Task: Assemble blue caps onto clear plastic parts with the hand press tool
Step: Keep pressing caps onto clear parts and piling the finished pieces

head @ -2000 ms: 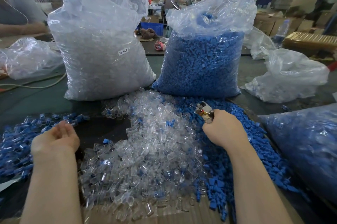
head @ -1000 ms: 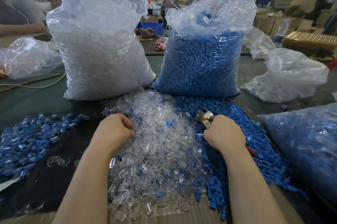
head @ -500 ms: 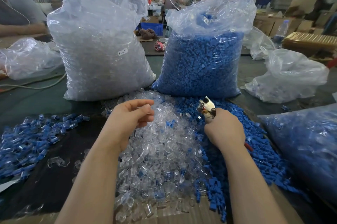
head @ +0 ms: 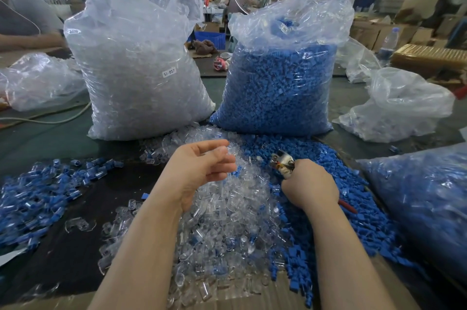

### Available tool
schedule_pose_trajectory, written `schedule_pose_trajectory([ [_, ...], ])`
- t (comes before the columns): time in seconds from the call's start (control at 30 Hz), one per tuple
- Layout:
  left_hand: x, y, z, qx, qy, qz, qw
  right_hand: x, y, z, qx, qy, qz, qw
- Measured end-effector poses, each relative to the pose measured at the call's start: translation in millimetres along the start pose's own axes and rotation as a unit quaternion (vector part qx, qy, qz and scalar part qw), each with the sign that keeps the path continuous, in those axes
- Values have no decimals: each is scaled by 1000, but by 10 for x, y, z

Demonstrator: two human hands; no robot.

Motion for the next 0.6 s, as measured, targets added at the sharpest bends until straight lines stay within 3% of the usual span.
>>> schedule_pose_trajectory([
  [0.37, -55, -27, 38, -85, 78, -29, 993, -52, -25, 116, -76, 73, 17, 994],
  [0.6, -36, -8, -40, -39, 91, -44, 994, -21, -200, 180, -307, 62, 101, 944],
])
Point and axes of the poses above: each hand's wrist, its own x-axis away from the middle knuckle, its own z-axis out of the back of the hand, y = z × x, the point moved 8 cm from there along -x, towards the middle knuckle, and after that the axes turned 2 degrees about x, right-handed, at the moved point
